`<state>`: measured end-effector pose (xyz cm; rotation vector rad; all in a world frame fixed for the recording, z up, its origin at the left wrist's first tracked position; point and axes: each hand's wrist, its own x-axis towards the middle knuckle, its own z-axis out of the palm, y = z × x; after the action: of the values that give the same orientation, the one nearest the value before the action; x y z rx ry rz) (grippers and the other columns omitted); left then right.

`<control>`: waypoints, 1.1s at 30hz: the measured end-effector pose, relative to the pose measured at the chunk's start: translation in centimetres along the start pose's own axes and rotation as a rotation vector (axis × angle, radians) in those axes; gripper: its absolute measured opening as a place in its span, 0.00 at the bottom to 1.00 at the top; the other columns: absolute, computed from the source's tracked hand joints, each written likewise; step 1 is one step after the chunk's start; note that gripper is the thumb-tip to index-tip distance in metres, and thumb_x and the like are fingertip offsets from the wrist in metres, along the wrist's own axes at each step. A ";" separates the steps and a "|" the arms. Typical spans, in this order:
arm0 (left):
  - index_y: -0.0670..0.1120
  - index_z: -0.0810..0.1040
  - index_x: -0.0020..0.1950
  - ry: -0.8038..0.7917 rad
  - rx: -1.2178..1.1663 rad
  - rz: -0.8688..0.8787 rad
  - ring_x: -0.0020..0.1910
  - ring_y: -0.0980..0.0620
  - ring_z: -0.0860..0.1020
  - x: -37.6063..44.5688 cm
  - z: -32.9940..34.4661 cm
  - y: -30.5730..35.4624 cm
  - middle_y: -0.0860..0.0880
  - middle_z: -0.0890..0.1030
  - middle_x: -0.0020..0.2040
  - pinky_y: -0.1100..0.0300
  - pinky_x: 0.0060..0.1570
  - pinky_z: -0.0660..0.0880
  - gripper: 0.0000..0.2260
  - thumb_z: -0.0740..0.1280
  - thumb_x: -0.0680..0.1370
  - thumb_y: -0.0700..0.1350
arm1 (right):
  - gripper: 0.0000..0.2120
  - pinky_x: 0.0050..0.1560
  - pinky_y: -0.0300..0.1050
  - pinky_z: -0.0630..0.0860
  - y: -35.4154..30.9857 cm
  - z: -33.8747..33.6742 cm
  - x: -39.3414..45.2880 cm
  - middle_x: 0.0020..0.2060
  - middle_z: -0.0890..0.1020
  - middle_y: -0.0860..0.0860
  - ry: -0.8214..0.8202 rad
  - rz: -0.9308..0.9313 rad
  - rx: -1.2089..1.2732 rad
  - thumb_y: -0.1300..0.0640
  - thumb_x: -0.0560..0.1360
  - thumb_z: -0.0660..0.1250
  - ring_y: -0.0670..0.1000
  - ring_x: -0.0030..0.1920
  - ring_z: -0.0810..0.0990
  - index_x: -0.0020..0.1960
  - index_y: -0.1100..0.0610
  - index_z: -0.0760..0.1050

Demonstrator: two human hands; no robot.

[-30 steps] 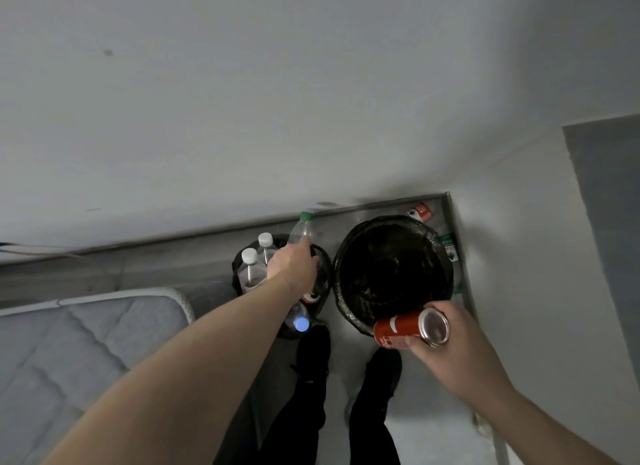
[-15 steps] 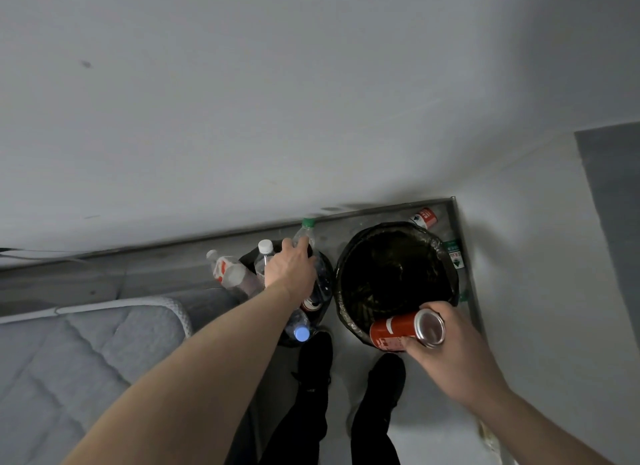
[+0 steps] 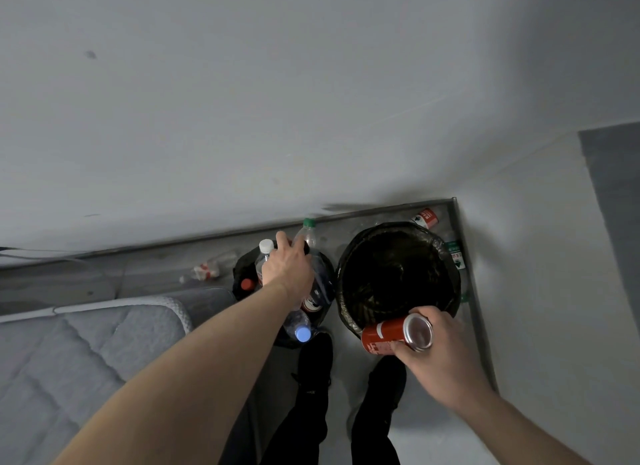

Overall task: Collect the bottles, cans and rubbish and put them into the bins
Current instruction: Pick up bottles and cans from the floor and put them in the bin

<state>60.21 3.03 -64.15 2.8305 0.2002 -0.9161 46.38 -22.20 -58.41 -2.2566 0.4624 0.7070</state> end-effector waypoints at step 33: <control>0.51 0.71 0.70 -0.056 -0.019 0.404 0.61 0.44 0.77 5.0 3.4 1.6 0.51 0.66 0.70 0.47 0.58 0.78 0.18 0.63 0.80 0.47 | 0.31 0.46 0.45 0.78 5.0 8.3 11.4 0.64 0.71 0.51 -0.026 0.225 -0.340 0.50 0.74 0.73 0.54 0.55 0.81 0.72 0.51 0.64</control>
<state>62.59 1.21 -69.62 2.6729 -0.3551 -0.8895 49.90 -20.90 -72.93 -2.5314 0.6305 0.9912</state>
